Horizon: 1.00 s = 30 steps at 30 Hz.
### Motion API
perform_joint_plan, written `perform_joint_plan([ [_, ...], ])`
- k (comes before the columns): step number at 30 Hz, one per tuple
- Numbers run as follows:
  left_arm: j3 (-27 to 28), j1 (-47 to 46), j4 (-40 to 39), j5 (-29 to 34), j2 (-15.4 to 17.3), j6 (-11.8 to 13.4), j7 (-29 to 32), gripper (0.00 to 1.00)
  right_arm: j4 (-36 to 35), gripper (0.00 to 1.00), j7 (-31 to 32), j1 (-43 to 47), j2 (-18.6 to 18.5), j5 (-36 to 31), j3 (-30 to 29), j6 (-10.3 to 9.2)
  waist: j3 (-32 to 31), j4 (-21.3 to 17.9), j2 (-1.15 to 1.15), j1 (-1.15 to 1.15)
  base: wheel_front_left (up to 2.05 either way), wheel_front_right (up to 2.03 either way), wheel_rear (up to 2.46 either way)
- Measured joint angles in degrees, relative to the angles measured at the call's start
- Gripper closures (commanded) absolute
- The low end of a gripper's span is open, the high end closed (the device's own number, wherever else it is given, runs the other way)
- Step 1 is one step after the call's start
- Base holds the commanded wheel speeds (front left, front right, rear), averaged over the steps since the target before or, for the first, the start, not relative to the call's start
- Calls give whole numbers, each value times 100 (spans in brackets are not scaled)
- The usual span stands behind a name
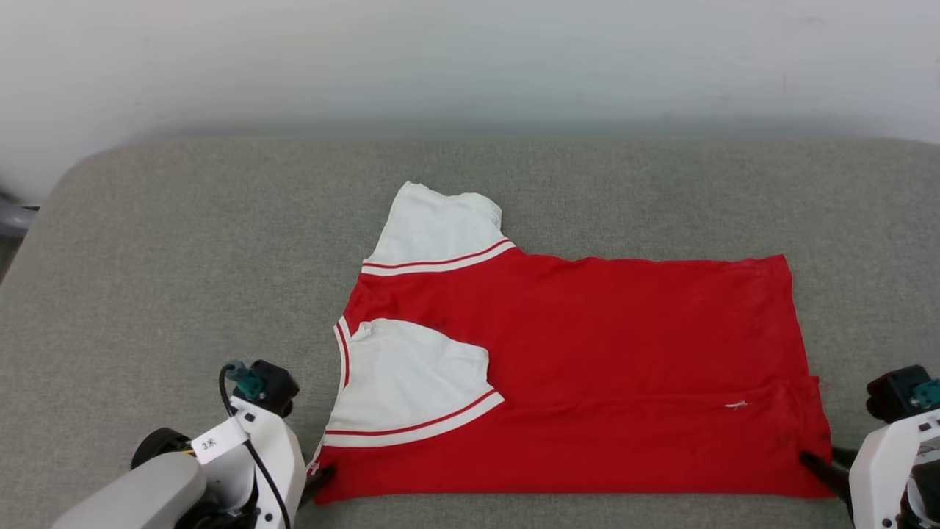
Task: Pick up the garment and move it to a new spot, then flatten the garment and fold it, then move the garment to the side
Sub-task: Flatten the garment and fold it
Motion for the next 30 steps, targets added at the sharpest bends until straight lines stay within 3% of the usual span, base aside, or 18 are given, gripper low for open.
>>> perform_joint_plan([
  [9, 394, -288, -119, 209, 242, 65, -690, 0, -359, 0, -1386, 156, 266, -747, -808, -1, -397, -12, 0, 0, 0, 0, 0],
  [14, 699, -760, -76, 442, 271, 249, -1125, 0, -821, 0, -2100, 205, 840, -1517, -1629, -2, -401, -102, 0, 0, 0, 0, 0],
  [19, 869, -1415, 74, 704, 79, 302, -1334, 0, -1510, 0, -2451, 392, 1492, -2198, -2268, -2, -208, -200, 0, 0, 0, 0, 0],
  [24, 1054, -2077, 406, 584, -254, 234, -1128, 0, -2303, 0, -2604, 588, 2048, -2622, -2619, -2, 110, -312, 0, 0, 0, 0, 0],
  [30, 1039, -3042, 998, 530, -552, 51, -353, 0, -3026, 0, -2550, 642, 2331, -2892, -2642, -2, 626, -504, 0, 0, 0, 0, 0],
])
